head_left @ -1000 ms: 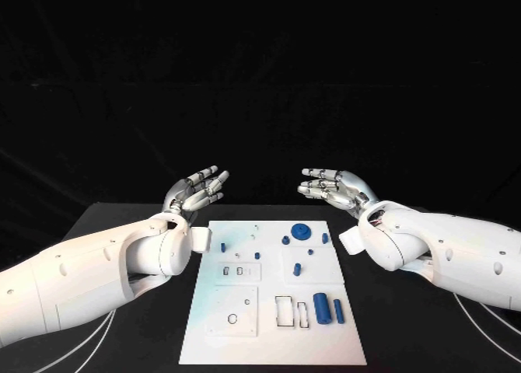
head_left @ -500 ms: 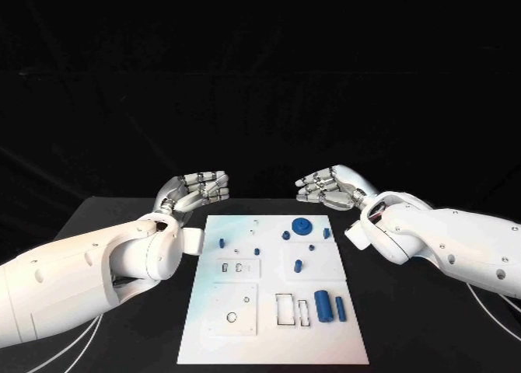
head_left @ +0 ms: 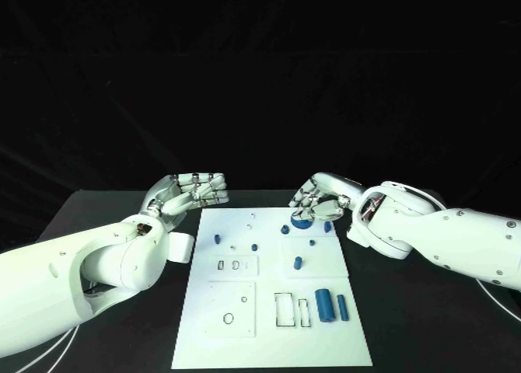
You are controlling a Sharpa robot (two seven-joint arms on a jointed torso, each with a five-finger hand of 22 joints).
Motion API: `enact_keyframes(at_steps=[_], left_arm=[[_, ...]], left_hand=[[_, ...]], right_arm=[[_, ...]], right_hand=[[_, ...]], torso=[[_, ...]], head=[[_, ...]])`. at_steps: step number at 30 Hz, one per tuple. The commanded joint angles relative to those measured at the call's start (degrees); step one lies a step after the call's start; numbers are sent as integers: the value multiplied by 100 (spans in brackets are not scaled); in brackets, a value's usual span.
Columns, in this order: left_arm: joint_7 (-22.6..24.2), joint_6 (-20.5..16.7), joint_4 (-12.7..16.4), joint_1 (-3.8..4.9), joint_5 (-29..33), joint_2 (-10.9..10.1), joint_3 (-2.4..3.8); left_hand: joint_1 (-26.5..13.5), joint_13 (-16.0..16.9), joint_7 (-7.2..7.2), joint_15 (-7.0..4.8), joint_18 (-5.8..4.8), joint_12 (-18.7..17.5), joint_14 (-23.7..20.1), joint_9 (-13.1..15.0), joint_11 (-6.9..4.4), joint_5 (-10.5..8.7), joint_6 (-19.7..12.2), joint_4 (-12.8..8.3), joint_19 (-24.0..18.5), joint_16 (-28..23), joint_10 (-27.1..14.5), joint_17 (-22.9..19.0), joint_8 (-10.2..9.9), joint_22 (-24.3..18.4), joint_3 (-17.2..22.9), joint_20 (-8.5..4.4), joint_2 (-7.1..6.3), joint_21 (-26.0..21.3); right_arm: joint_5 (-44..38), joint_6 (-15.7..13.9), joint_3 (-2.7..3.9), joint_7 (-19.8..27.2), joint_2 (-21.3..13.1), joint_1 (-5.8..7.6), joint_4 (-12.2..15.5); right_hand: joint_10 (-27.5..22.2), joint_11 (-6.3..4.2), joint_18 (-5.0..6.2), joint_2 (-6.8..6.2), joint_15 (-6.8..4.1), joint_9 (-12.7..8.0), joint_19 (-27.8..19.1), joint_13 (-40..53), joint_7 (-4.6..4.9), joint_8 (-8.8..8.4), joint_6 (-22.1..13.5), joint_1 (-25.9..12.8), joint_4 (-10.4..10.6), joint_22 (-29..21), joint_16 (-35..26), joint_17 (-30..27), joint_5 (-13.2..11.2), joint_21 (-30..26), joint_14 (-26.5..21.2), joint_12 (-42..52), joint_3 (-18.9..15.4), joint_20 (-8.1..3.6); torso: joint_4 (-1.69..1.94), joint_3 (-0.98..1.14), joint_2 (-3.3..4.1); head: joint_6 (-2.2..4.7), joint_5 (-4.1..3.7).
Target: Assemble the parts on the task board
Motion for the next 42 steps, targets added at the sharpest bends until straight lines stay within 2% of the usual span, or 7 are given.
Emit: enact_keyframes(at_steps=[1, 4, 6, 11, 20, 23, 42], left_arm=[[-24, 219, 162, 30, -104, -40, 11], [-23, 216, 268, 40, -106, -73, 15], [-30, 200, 309, 45, -107, -85, 17], [-46, 147, 355, 64, -105, -94, 21], [-66, 90, 385, 84, -81, -105, 27], [-73, 89, 398, 91, -57, -116, 28], [-127, 35, 484, 128, 32, -181, 32]], left_hand=[[12, -8, 6, 3, 58, -19, 32, -9, -14, -6, 49, -18, 33, -23, 37, 6, -34, 2, -16, -5, 22, 27], [2, -10, 7, 4, 58, -32, 35, -11, -13, -6, 52, -11, 45, -35, 40, 6, -42, 1, -20, -7, 29, 31], [-12, -15, 24, 10, 57, -64, 36, -18, -2, -6, 46, -5, 57, -61, 33, 5, -66, -4, -31, -10, 31, 33], [-21, -18, 44, 16, 56, -89, 42, -22, 11, -6, 36, -3, 64, -78, 23, 6, -87, -9, -39, -11, 31, 33], [-30, -17, 52, 19, 57, -101, 49, -22, 16, -4, 38, 4, 69, -87, 26, 8, -95, -11, -40, -14, 45, 33], [-32, -17, 53, 20, 57, -102, 50, -22, 17, -4, 38, 5, 69, -89, 26, 8, -97, -12, -40, -14, 46, 34], [-54, -18, 86, 39, 52, -152, 35, -27, 42, -5, 18, 14, 58, -141, 10, 6, -140, -29, -56, -12, 54, 19]], right_arm=[[-1330, 259, 3, -522, 16, 28, 71], [-1652, 266, 3, -637, 43, 41, 111], [-1808, 256, 3, -707, 72, 45, 118], [-2130, 310, 3, -858, 168, 50, 107], [-2397, 397, 2, -974, 302, 49, 53], [-2469, 449, 1, -1010, 357, 46, 23], [-2669, 661, -5, -1271, 591, 18, -157]], right_hand=[[-68, -48, 31, -88, -108, -11, 401, -8, -36, -62, 20, 6, 57, 153, 325, 253, -17, 295, 490, -72, -27, -154], [-128, -44, 22, -152, -180, -14, 675, -1, -67, -105, 54, -29, 144, 339, 907, 706, -27, 597, 614, -108, -53, -247], [-180, -48, 12, -214, -181, -20, 727, 12, -44, -150, 40, -44, 206, 452, 1320, 1036, -28, 746, 586, -115, -68, -269], [-362, -25, 7, -284, -157, -17, 754, 30, -11, -192, -14, -9, 327, 650, 1886, 1541, 14, 983, 551, -68, -97, -262], [-490, -25, 18, -338, -142, 0, 702, 91, -6, -182, 11, 101, 540, 1035, 3558, 3222, 45, 1402, 486, 24, -88, -263], [-502, -25, -34, -353, -148, 2, 811, 105, -13, -179, 22, 135, 600, 1510, 4201, 3865, 67, 1798, 525, 51, -55, -262], [-427, -47, -174, -394, -131, 14, 1044, 162, -41, -154, 107, 195, 773, 2790, 5385, 5020, 111, 2805, 580, 150, 141, -290]], torso=[[7, 7, 150], [12, 9, 202], [12, 11, 224], [24, 11, 263], [38, 17, 304], [44, 17, 319], [90, 25, 422]], head=[[26, -1], [43, -8], [32, -32], [55, -35], [65, -20], [64, 9], [31, -3]])
